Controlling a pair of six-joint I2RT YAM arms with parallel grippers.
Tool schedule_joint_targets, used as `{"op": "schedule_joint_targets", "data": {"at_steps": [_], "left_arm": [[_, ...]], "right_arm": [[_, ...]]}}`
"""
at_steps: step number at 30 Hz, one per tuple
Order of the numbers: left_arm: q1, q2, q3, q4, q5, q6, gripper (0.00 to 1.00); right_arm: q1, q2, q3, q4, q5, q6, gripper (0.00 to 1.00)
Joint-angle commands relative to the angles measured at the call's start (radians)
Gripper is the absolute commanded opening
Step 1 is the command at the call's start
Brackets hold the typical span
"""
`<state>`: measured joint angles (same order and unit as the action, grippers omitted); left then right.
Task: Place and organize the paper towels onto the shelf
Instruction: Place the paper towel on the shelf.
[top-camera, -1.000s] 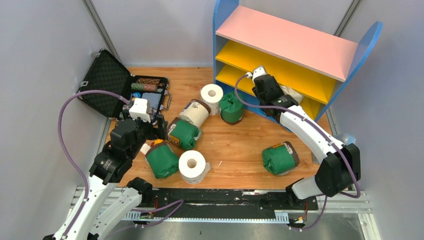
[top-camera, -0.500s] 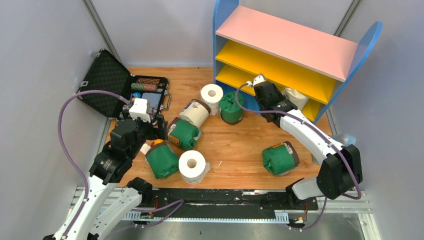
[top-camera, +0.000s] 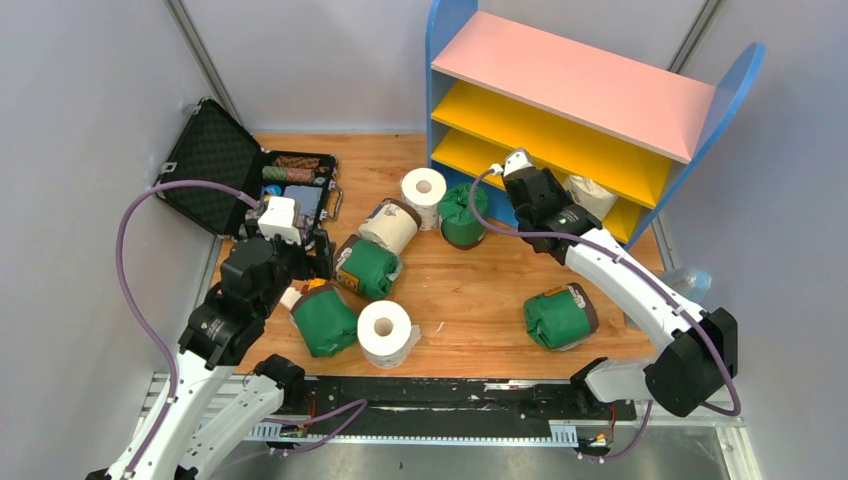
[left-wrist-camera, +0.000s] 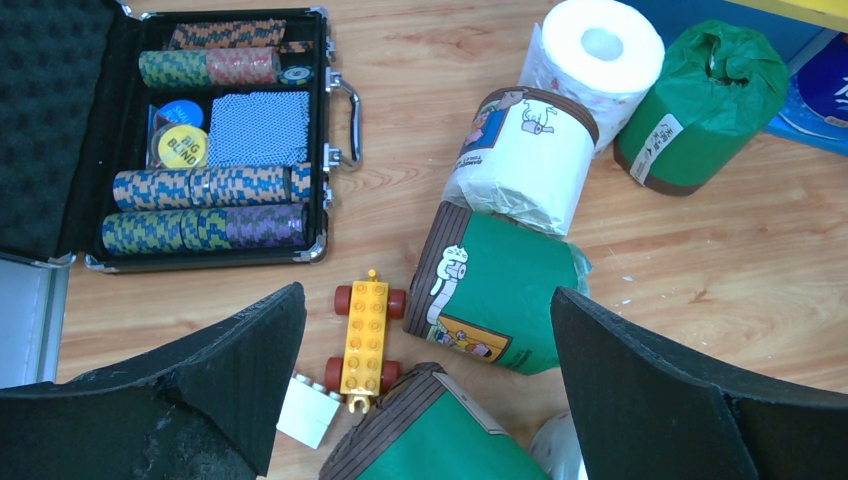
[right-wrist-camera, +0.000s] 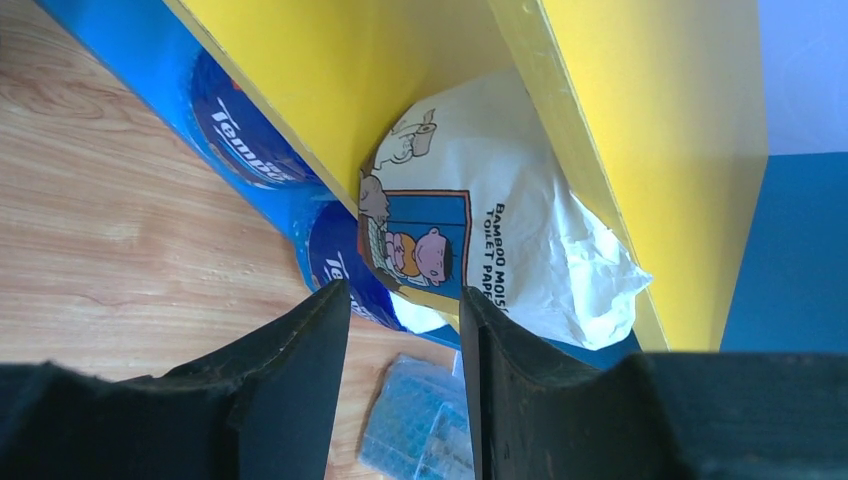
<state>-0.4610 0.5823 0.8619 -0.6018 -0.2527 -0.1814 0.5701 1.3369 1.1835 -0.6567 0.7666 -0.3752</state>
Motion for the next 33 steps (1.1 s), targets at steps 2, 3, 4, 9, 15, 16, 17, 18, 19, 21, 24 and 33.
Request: {"op": "schedule_joint_targets", "data": {"at_steps": [2, 3, 4, 9, 15, 16, 17, 18, 19, 21, 24, 33], "left_arm": [[0.008, -0.006, -0.009, 0.032, -0.004, -0.015, 1.0], [0.008, -0.006, -0.009, 0.033, -0.004, -0.015, 1.0], [0.008, -0.006, -0.009, 0.032, -0.004, -0.015, 1.0], [0.009, -0.008, -0.009, 0.033, -0.002, -0.015, 1.0], [0.008, -0.013, -0.009, 0.032, -0.005, -0.016, 1.0], [0.008, -0.013, -0.009, 0.033, -0.005, -0.016, 1.0], [0.008, -0.013, -0.009, 0.031, -0.004, -0.016, 1.0], [0.008, -0.014, -0.009, 0.031, -0.005, -0.016, 1.0], [0.008, -0.015, -0.009, 0.031, -0.004, -0.016, 1.0], [0.008, -0.017, -0.009, 0.031, -0.005, -0.016, 1.0], [0.008, -0.02, -0.01, 0.031, -0.006, -0.017, 1.0], [0.007, -0.03, -0.012, 0.031, -0.012, -0.016, 1.0]], "right_arm": [[-0.054, -0.029, -0.022, -0.013, 0.06, 0.02, 0.45], [-0.07, -0.022, -0.027, -0.012, 0.074, 0.019, 0.45], [-0.081, -0.016, -0.03, -0.008, 0.087, 0.021, 0.45], [-0.115, 0.011, -0.033, 0.008, 0.114, 0.025, 0.45], [-0.143, 0.018, -0.034, 0.029, 0.127, 0.027, 0.45], [-0.148, 0.018, -0.037, 0.035, 0.126, 0.025, 0.45], [-0.151, 0.018, -0.041, 0.043, 0.127, 0.022, 0.45], [-0.153, 0.02, -0.045, 0.053, 0.128, 0.018, 0.45], [-0.154, 0.021, -0.051, 0.064, 0.128, 0.012, 0.45], [-0.155, 0.028, -0.059, 0.083, 0.131, 0.002, 0.45], [-0.157, 0.041, -0.069, 0.112, 0.137, -0.009, 0.45], [-0.118, 0.043, -0.083, 0.148, 0.155, -0.015, 0.39]]}}
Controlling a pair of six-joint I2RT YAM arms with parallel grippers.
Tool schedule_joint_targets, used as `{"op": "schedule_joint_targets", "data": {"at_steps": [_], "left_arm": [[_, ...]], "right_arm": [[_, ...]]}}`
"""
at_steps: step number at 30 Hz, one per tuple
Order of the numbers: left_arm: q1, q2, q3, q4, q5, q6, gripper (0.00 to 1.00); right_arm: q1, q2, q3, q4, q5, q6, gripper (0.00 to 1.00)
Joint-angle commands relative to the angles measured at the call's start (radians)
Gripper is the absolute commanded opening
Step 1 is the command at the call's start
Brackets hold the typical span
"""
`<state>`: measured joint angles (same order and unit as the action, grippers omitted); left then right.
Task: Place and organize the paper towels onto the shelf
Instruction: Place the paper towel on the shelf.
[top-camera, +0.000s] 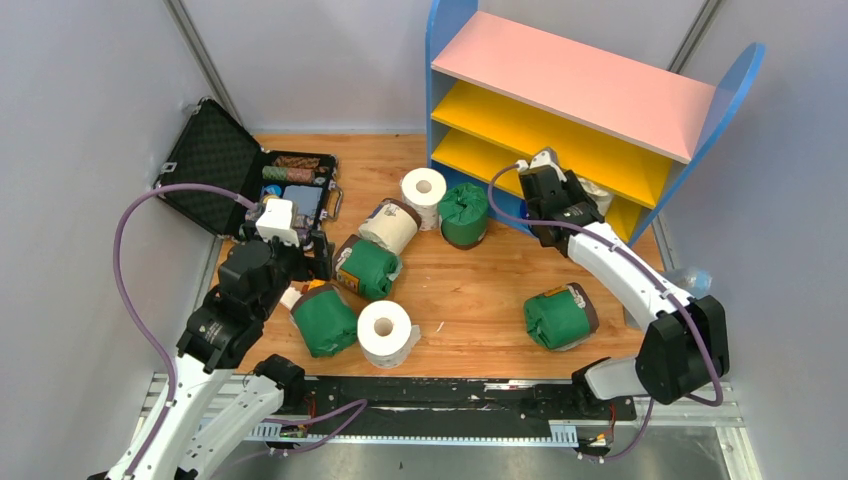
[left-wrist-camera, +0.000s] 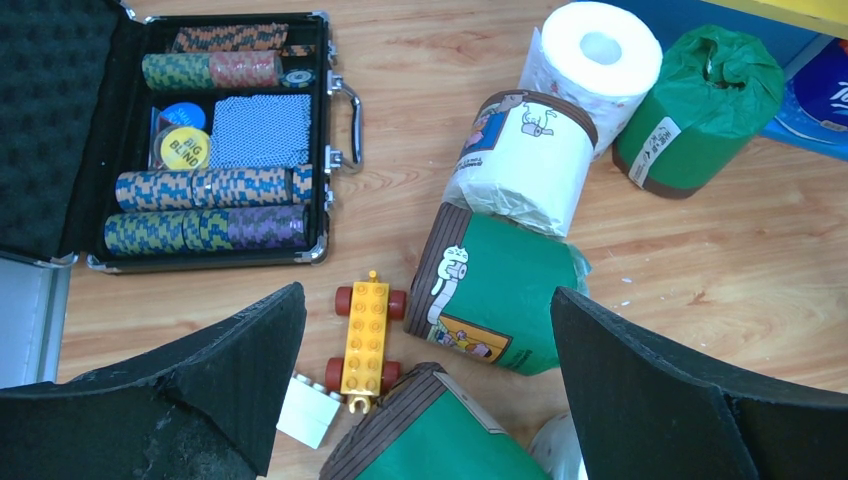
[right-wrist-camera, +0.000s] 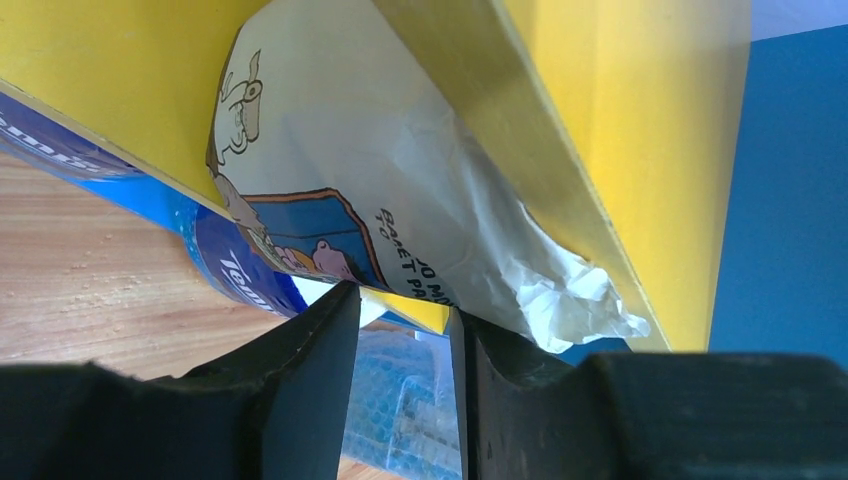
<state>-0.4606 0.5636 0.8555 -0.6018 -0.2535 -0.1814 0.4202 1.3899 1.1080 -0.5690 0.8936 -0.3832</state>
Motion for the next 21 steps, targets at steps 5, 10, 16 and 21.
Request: {"op": "schedule_joint_targets", "data": {"at_steps": [5, 10, 16, 21], "left_arm": [[0.007, -0.01, -0.004, 0.033, -0.013, -0.017, 1.0], [0.008, -0.007, -0.004, 0.034, -0.012, -0.016, 1.0], [0.008, -0.006, -0.006, 0.033, -0.013, -0.016, 1.0], [0.007, -0.007, -0.006, 0.034, -0.012, -0.016, 1.0]], "right_arm": [[0.126, -0.074, -0.012, 0.061, 0.019, -0.022, 0.38], [0.139, -0.055, -0.007, 0.062, 0.025, -0.017, 0.37], [0.082, 0.002, 0.008, 0.092, 0.058, -0.025, 0.33], [0.022, 0.014, 0.007, 0.172, 0.067, -0.065, 0.32]]}}
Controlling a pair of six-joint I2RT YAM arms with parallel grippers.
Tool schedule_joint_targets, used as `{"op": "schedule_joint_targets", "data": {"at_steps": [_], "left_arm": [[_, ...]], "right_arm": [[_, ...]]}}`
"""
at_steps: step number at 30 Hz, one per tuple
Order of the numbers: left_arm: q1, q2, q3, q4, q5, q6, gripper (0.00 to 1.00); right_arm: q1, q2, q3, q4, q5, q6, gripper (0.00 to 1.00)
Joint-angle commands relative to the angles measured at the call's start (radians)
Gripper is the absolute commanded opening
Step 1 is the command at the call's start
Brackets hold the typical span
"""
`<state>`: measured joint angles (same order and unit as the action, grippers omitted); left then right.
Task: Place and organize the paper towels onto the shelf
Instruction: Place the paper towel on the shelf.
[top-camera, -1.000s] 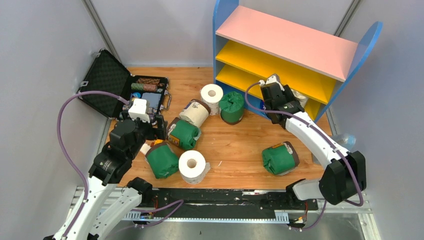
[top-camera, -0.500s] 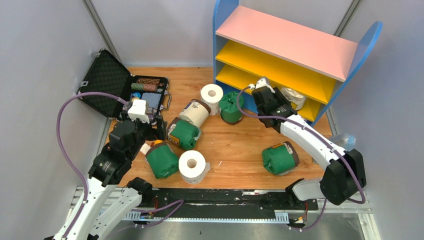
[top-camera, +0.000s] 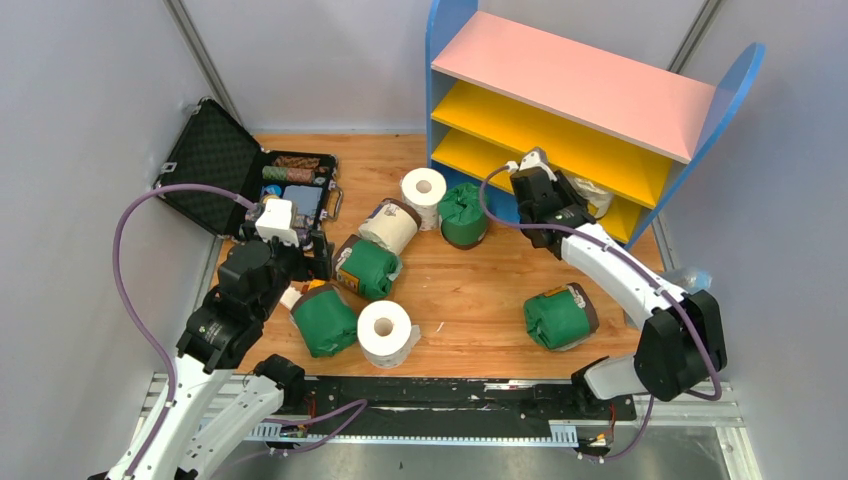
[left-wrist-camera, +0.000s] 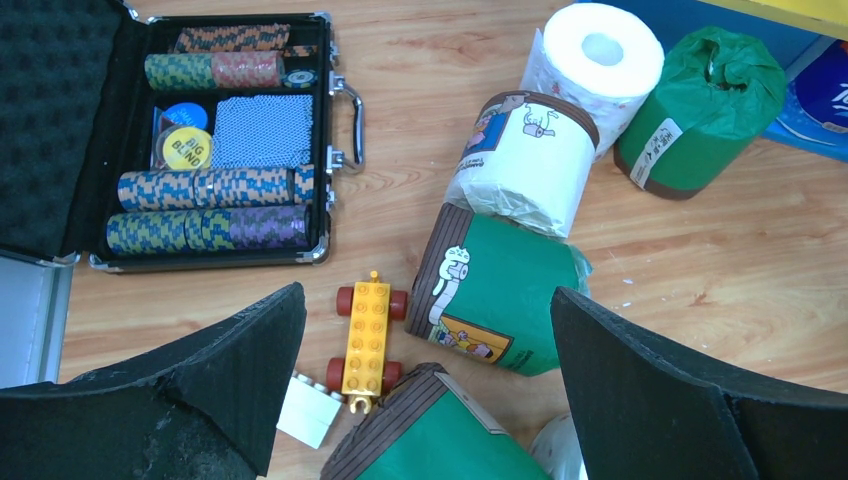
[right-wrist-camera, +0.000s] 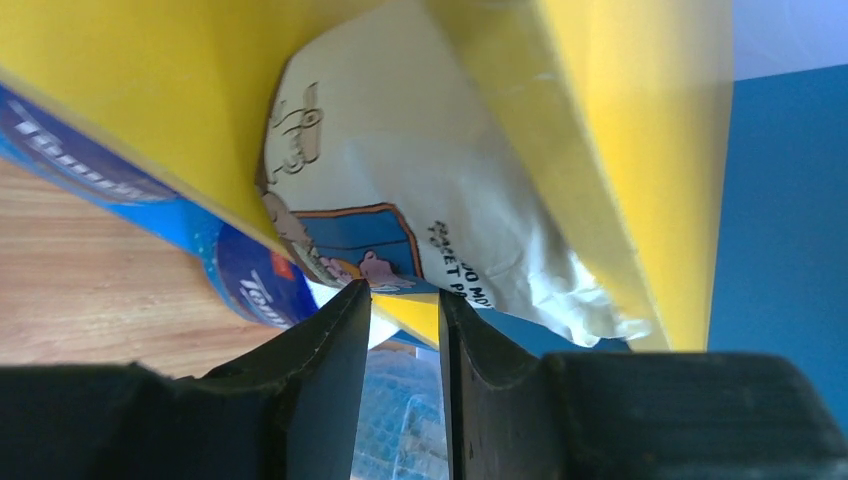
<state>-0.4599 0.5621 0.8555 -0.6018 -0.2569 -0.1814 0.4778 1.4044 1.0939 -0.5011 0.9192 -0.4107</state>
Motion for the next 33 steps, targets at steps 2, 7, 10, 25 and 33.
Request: {"op": "schedule_joint_targets", "data": {"at_steps": [2, 7, 10, 25, 33], "left_arm": [[0.007, -0.005, -0.006, 0.033, -0.008, -0.016, 1.0], [0.007, -0.006, -0.006, 0.033, -0.011, -0.016, 1.0], [0.007, -0.005, -0.006, 0.033, -0.013, -0.016, 1.0], [0.007, 0.014, -0.006, 0.033, -0.019, -0.015, 1.0], [0.006, 0.055, -0.001, 0.033, -0.021, -0.024, 1.0]], "right_arm": [[-0.05, 0.002, 0.017, 0.134, 0.04, -0.052, 0.32], [-0.059, 0.016, 0.011, 0.157, 0.046, -0.067, 0.33], [-0.045, 0.006, 0.001, 0.157, 0.046, -0.07, 0.33], [0.211, -0.099, 0.086, -0.043, -0.209, 0.2, 0.54], [0.224, -0.092, 0.1, 0.025, -0.524, 0.389, 0.64]]}}
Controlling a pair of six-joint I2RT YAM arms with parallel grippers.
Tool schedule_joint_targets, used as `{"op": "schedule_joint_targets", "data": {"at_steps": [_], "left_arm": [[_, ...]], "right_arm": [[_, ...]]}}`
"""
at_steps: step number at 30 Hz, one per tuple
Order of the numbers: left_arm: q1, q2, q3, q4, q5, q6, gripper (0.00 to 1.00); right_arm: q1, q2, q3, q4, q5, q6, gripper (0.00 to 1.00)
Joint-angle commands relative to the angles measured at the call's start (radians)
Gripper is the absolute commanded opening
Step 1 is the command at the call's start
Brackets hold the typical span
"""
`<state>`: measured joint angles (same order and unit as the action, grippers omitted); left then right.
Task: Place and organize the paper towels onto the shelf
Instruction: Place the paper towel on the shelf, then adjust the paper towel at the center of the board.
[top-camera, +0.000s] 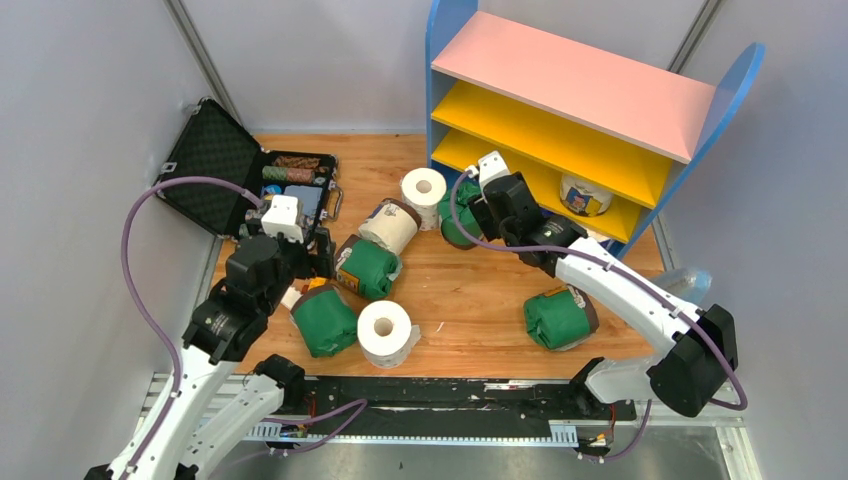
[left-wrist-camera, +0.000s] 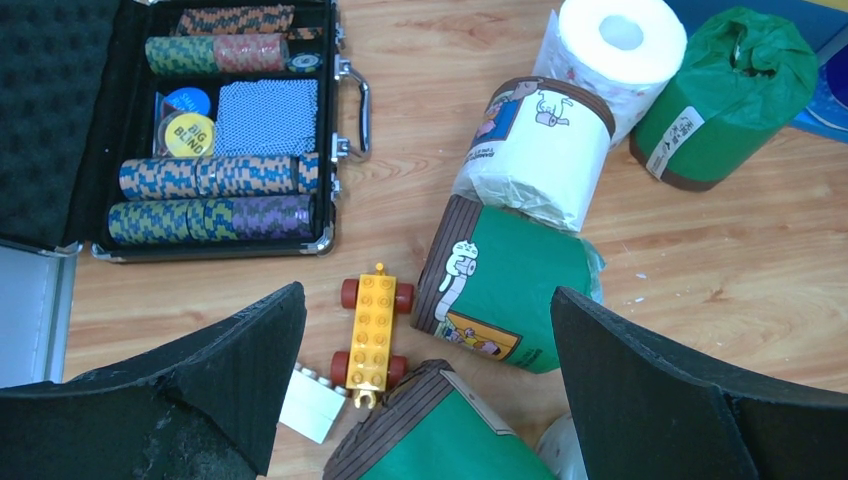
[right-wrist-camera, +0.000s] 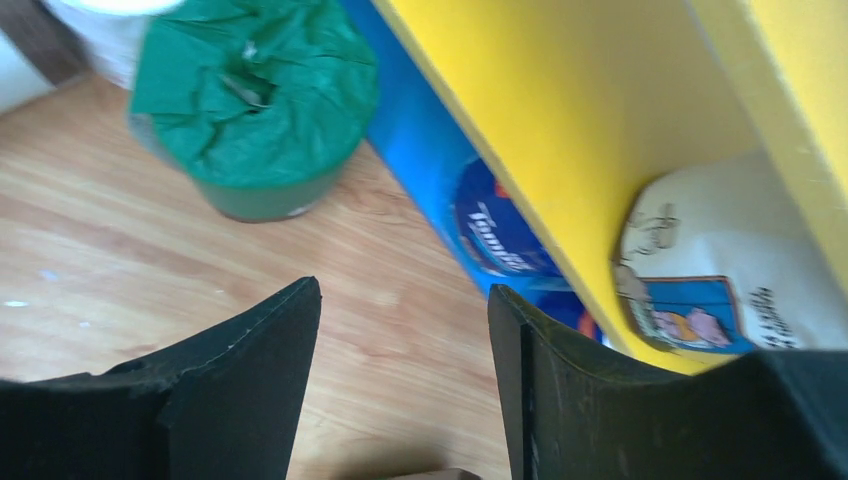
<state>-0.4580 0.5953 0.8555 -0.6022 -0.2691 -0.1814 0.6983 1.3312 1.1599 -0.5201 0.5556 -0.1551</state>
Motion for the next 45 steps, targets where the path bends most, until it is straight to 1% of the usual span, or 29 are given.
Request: {"op": "schedule_joint_targets", "data": {"at_steps": [1, 4, 6, 9, 13, 16, 19, 25, 31, 36, 42, 45], "left_arm": [[0.005, 0.038, 0.007, 0.028, -0.006, -0.038, 1.0], [0.005, 0.096, 0.033, 0.013, 0.006, -0.104, 1.0], [0.005, 0.133, 0.044, 0.021, 0.033, -0.173, 1.0], [0.005, 0.195, 0.04, 0.079, 0.088, -0.302, 1.0], [0.004, 0.312, 0.044, 0.149, 0.134, -0.409, 1.0], [0.004, 0.411, 0.06, 0.183, 0.13, -0.493, 1.0], [0.005, 0.502, 0.086, 0.192, 0.104, -0.541, 1.0], [0.004, 0.593, 0.111, 0.233, 0.041, -0.629, 1.0], [0.004, 0.681, 0.104, 0.308, 0.029, -0.711, 1.0], [0.004, 0.772, 0.122, 0.339, 0.077, -0.739, 1.0], [0.004, 0.833, 0.104, 0.384, 0.077, -0.773, 1.0], [0.004, 0.862, 0.099, 0.417, 0.104, -0.806, 1.0]], "right_arm": [[0.003, -0.023, 0.033, 0.049, -0.168, 0.145, 0.65], [0.003, -0.056, 0.002, 0.064, -0.156, 0.171, 0.69], [0.003, -0.108, -0.039, 0.083, -0.131, 0.192, 0.73], [0.003, -0.199, -0.117, 0.123, -0.137, 0.216, 0.79], [0.003, -0.328, -0.24, 0.196, -0.124, 0.252, 0.87], [0.003, -0.421, -0.334, 0.261, -0.084, 0.265, 0.88], [0.003, -0.507, -0.406, 0.322, -0.037, 0.281, 0.89], [0.003, -0.626, -0.513, 0.403, 0.018, 0.296, 0.91], [0.003, -0.643, -0.562, 0.446, 0.071, 0.308, 0.91], [0.003, -0.623, -0.565, 0.433, 0.071, 0.316, 0.91], [0.003, -0.612, -0.568, 0.428, 0.074, 0.319, 0.91], [0.003, -0.597, -0.567, 0.427, 0.078, 0.318, 0.91]]}}
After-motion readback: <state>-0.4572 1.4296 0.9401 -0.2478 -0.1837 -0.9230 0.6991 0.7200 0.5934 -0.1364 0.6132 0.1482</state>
